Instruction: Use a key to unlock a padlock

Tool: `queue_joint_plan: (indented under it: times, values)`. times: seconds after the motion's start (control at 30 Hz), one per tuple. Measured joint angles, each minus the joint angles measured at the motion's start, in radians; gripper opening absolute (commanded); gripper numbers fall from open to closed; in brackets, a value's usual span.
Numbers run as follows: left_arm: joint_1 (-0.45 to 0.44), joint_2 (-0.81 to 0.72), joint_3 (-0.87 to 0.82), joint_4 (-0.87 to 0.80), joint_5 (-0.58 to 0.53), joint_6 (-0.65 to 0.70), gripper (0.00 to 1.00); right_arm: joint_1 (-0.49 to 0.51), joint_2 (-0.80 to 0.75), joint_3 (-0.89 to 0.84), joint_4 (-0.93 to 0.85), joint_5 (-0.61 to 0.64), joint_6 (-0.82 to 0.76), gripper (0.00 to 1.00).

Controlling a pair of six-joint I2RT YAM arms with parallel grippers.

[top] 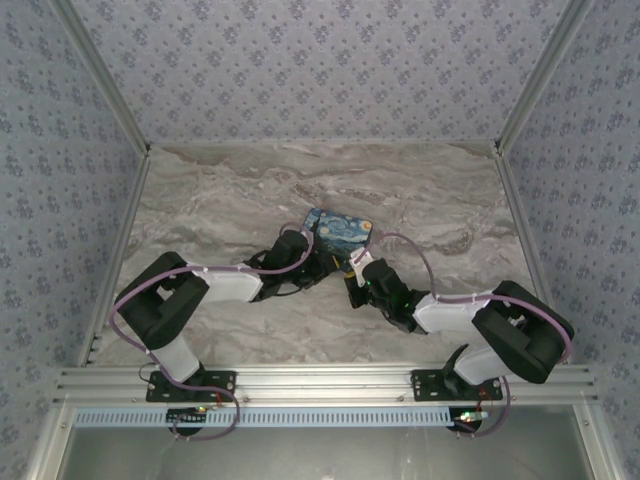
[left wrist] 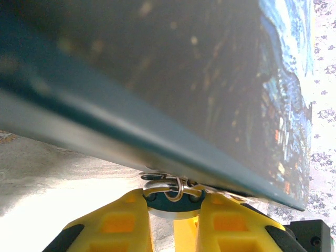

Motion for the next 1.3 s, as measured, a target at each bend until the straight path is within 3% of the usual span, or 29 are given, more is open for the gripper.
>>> queue_joint_plan:
  times: [1.3]
  values:
    - [0.000,-0.007,0.000,-0.001,0.001,0.000,0.12,-0.022,-0.013,-0.011,0.028,-0.053,0.000,0.00]
